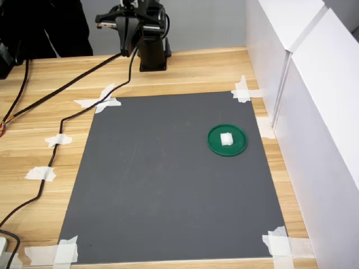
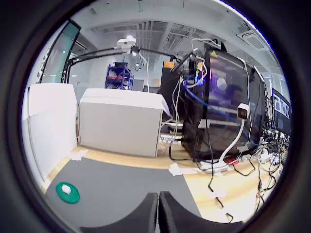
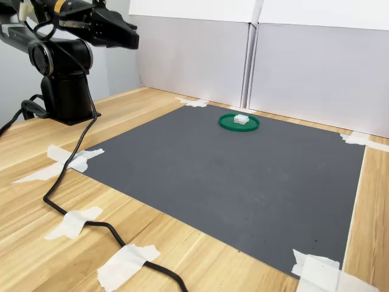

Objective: Grasp a white terminal and put it on the green lid.

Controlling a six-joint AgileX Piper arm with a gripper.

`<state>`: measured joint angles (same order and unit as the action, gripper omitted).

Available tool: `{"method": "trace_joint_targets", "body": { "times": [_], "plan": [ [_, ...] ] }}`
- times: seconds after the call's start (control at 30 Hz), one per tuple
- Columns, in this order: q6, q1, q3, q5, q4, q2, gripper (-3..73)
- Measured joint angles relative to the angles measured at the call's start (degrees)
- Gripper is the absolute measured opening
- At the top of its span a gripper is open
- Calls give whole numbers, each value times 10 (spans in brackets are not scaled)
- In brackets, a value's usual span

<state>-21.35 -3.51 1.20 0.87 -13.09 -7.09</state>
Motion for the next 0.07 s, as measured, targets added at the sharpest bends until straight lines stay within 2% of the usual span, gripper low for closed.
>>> {"method": "trace_joint_targets", "body": {
  "times": [0.07],
  "plan": [
    [0, 0, -14, 2, 0, 0, -16]
  ]
}}
